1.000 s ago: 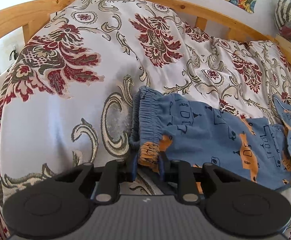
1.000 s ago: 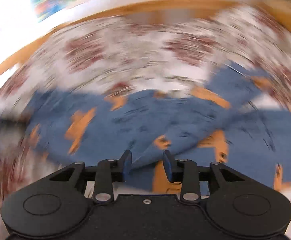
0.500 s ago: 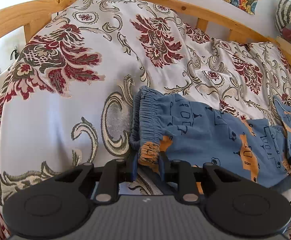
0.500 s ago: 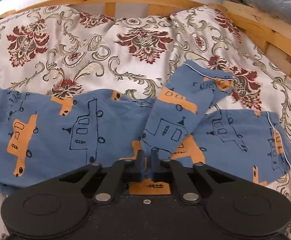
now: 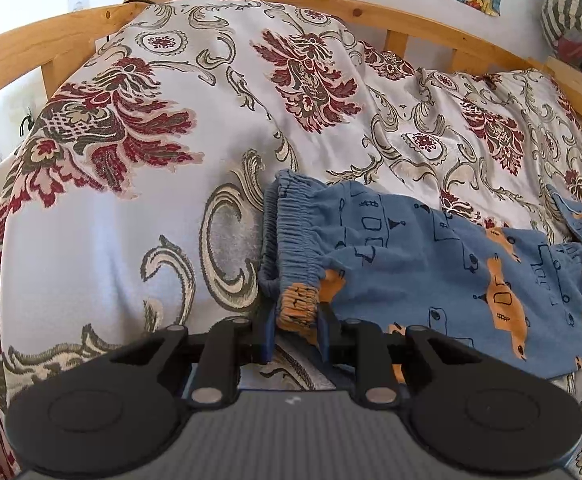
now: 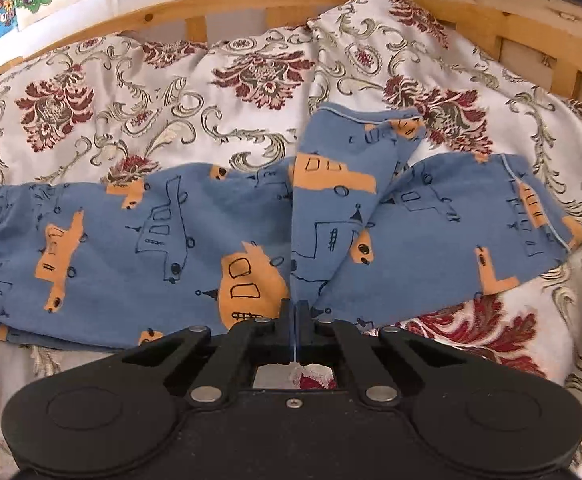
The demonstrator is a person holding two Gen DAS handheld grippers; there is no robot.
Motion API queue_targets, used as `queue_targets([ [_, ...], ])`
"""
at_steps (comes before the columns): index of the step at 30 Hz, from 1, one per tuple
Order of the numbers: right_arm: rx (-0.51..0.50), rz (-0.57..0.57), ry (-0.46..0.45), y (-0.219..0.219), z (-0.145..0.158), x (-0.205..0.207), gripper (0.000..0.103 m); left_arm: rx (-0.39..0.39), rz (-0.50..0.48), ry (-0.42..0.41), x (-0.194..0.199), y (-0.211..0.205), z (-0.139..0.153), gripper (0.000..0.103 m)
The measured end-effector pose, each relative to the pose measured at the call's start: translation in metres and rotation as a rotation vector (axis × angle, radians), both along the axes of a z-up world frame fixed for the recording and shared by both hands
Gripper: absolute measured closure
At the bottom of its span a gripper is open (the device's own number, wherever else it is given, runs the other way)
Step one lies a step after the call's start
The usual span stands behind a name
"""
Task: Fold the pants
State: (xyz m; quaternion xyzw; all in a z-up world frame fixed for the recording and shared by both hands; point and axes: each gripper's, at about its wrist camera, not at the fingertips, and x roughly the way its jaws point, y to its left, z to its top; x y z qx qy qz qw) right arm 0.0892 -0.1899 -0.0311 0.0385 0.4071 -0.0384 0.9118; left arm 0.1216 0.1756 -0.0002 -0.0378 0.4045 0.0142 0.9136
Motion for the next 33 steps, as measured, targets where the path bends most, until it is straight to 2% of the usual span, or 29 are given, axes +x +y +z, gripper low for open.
queue_targets([
  [2,0.021,-0.014,0.004,-0.004,-0.001,0.001,0.095,0.005,-0.006,0.009,-0.003,-0.002,0.002,0.073],
  [4,0.045,-0.006,0.002,-0.010,0.000,-0.003,0.070,0.017,-0.019,0.013,-0.010,-0.008,0.008,0.057],
  [5,0.073,0.002,-0.001,-0.014,0.002,-0.005,0.064,0.032,-0.022,0.011,-0.014,-0.012,0.012,0.053],
  [7,0.121,0.006,-0.014,-0.025,0.007,-0.011,0.045,0.098,-0.016,-0.025,-0.028,-0.025,0.023,0.039],
  [9,0.127,0.006,-0.027,-0.037,0.014,-0.012,0.038,0.161,-0.036,-0.084,-0.042,-0.041,0.034,0.023],
  [10,0.133,0.012,-0.035,-0.043,0.018,-0.012,0.030,0.174,-0.062,-0.114,-0.046,-0.049,0.039,0.018],
  [12,0.140,0.033,-0.055,-0.059,0.026,-0.006,0.021,0.160,-0.144,-0.161,-0.046,-0.068,0.045,0.013],
  [14,0.137,0.061,-0.073,-0.074,0.034,0.005,0.017,0.107,-0.240,-0.196,-0.035,-0.089,0.045,0.010],
  [17,0.131,0.129,-0.053,-0.097,0.045,0.038,0.010,-0.027,-0.417,-0.208,-0.008,-0.129,0.034,0.010],
  [20,0.163,0.168,0.000,-0.122,0.054,0.086,0.006,-0.146,-0.581,-0.180,0.017,-0.170,0.018,0.010],
  [23,0.214,0.178,0.100,-0.139,0.055,0.142,0.005,-0.218,-0.691,-0.135,0.034,-0.209,0.003,0.010],
  [26,0.251,0.166,0.201,-0.143,0.051,0.193,0.006,-0.279,-0.712,-0.108,0.043,-0.231,-0.010,0.015],
  [29,0.223,0.170,0.247,-0.131,0.047,0.234,0.010,-0.333,-0.682,-0.051,0.052,-0.240,-0.022,0.034],
  [31,0.182,0.200,0.268,-0.118,0.044,0.254,0.020,-0.382,-0.640,-0.004,0.058,-0.239,-0.032,0.049],
  [33,0.128,0.218,0.290,-0.103,0.039,0.272,0.026,-0.437,-0.598,0.034,0.064,-0.235,-0.040,0.059],
])
